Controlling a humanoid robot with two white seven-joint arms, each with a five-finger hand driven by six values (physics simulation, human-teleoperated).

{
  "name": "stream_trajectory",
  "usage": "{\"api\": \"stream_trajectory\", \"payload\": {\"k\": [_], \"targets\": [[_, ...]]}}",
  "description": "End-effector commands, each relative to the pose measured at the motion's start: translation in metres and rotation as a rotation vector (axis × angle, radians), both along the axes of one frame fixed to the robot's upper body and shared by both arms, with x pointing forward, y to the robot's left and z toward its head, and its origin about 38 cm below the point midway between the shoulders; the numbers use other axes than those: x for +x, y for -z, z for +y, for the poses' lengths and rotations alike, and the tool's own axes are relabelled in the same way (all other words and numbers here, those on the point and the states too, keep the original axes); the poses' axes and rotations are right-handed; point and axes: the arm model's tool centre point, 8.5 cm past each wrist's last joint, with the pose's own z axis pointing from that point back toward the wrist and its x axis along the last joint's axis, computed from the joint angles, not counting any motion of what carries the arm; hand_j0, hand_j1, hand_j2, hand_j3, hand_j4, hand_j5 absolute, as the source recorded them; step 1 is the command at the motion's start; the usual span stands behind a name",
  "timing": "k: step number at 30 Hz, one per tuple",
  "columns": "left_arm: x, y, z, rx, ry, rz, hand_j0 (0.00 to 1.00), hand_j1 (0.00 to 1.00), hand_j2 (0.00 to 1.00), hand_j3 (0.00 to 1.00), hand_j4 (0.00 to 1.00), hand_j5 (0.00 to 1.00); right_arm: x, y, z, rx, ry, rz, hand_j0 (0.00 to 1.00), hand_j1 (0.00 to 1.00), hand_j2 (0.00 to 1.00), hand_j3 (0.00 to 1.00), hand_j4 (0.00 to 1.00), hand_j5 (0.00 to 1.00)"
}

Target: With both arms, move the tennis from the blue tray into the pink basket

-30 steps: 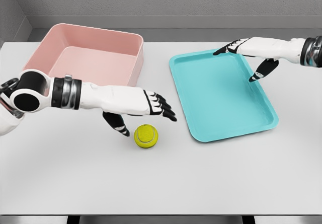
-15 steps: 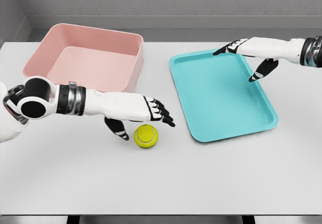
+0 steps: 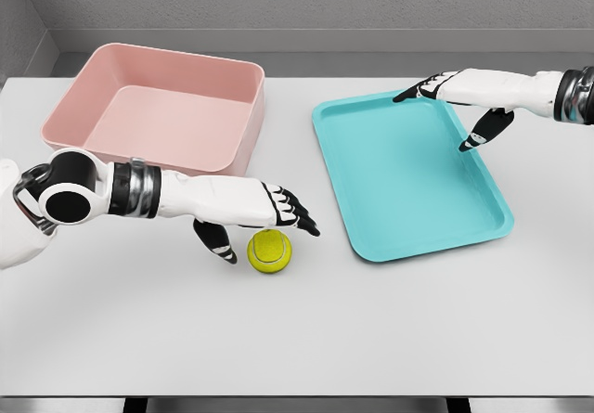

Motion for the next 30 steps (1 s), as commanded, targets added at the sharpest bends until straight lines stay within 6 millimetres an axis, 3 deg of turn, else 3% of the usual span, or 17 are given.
{"api": "stream_trajectory", "payload": {"k": [1,4,8,15,19,30], "targets": [[0.001,-0.002,0.001,-0.005,-0.008,0.001,1.0,1.0,1.0,1.0,1.0,1.0,0.0,-0.001,0.0,0.006,0.003,0.001,1.0,1.0,1.0,1.0,1.0,1.0],[0.01,0.002,0.007,0.004,-0.041,0.006,1.0,1.0,1.0,1.0,1.0,1.0,0.0,-0.001,0.0,0.006,0.003,0.001,1.0,1.0,1.0,1.0,1.0,1.0],[0.007,0.011,0.008,0.011,-0.041,0.027,1.0,1.0,1.0,1.0,1.0,1.0,0.0,-0.001,0.001,0.007,0.001,-0.001,1.0,1.0,1.0,1.0,1.0,1.0],[0.003,0.01,0.004,0.008,-0.024,0.023,1.0,1.0,1.0,1.0,1.0,1.0,0.0,0.001,0.0,0.006,0.002,0.003,1.0,1.0,1.0,1.0,1.0,1.0],[0.001,0.015,-0.007,-0.01,-0.006,0.036,1.0,1.0,1.0,1.0,1.0,1.0,-0.001,0.002,0.001,0.007,0.001,0.005,1.0,1.0,1.0,1.0,1.0,1.0],[0.006,0.027,-0.003,0.01,-0.032,0.047,1.0,1.0,1.0,1.0,1.0,1.0,-0.001,0.003,0.0,0.003,0.001,0.008,1.0,1.0,1.0,1.0,1.0,1.0]]}}
